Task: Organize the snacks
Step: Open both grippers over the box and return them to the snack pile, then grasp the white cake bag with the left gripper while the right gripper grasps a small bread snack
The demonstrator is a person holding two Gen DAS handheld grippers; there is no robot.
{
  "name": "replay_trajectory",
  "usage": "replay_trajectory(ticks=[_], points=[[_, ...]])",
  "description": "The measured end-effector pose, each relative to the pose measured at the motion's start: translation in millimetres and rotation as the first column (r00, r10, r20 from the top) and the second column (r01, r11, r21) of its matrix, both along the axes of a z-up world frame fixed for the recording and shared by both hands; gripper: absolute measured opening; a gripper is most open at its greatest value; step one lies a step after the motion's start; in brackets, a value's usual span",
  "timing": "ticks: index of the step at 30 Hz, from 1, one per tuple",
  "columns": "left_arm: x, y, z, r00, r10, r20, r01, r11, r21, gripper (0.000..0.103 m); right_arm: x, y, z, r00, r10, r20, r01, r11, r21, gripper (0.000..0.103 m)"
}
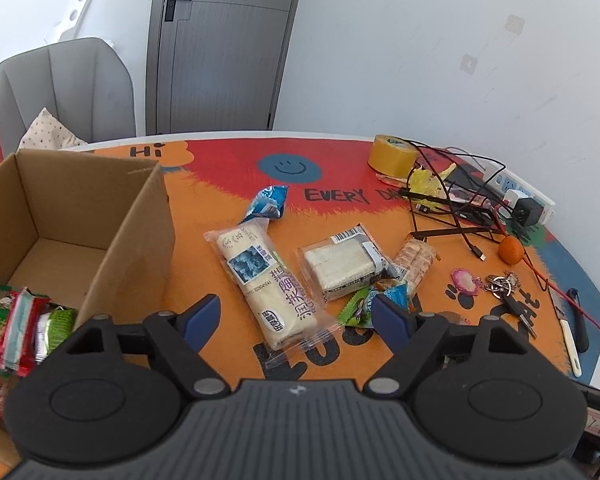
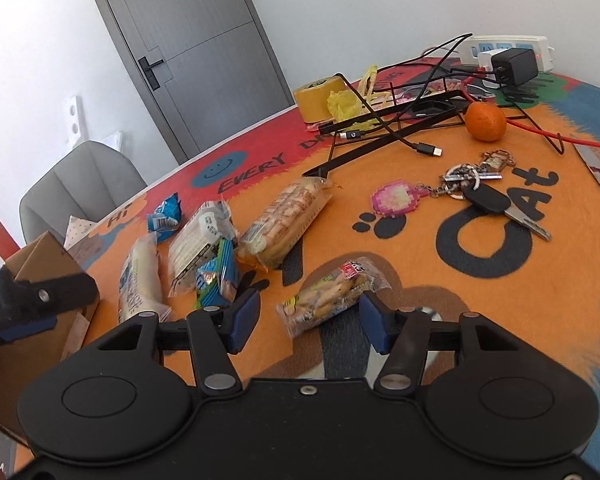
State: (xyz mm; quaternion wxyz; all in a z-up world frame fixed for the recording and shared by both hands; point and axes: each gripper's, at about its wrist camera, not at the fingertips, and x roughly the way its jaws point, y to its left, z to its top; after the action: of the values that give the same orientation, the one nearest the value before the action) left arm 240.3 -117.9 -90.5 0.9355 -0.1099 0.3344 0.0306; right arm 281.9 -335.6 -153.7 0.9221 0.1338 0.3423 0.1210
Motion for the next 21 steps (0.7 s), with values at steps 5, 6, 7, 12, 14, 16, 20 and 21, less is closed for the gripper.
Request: replay_trajectory(ticks=[5, 6, 7, 12, 14, 16, 20, 21], points=[[14, -4, -9, 1.0, -0.004, -0.023, 0.004, 1.0, 0.003, 0.082, 12, 4, 0, 1.0, -0.007, 0.003, 0.007, 1.0, -0.016, 0.056], [17, -4, -11, 1.0, 0.0, -0.029, 0.0, 1.0, 0.004, 0.082, 14, 6, 0, 1.0, -0.007, 0.006, 0.007, 1.0, -0.024, 0.056], [19, -5, -13, 0.999, 0.005, -0.034, -0.004, 1.0, 0.006, 0.082, 16, 7, 0, 1.0, -0.005, 0.009, 0.005, 0.999, -0.034, 0.056], [33, -5, -27, 0.998, 0.027, -0.059, -0.026, 0.999, 0.019, 0.08, 17, 18, -3, 0.999, 0.011, 0.045, -0.004, 0.988, -0.152, 0.041], [38, -5, -33, 0.997, 0.035, -0.076, -0.034, 0.999, 0.019, 0.079, 16, 16, -4, 0.999, 0.008, 0.052, 0.0, 0.986, -0.164, 0.033], [41, -4, -36, 0.996, 0.045, -0.075, -0.043, 0.999, 0.025, 0.079, 16, 9, -4, 0.999, 0.002, 0.05, 0.005, 0.988, -0.153, 0.024], [48, -3, -41, 0.995, 0.067, -0.076, -0.066, 0.998, 0.023, 0.079, 12, 2, -3, 0.999, 0.0, 0.036, 0.004, 0.991, -0.131, 0.023], [49, -3, -42, 0.994, 0.075, -0.076, -0.073, 0.997, 0.026, 0.079, 11, 2, -3, 0.999, 0.0, 0.035, 0.004, 0.991, -0.132, 0.023]])
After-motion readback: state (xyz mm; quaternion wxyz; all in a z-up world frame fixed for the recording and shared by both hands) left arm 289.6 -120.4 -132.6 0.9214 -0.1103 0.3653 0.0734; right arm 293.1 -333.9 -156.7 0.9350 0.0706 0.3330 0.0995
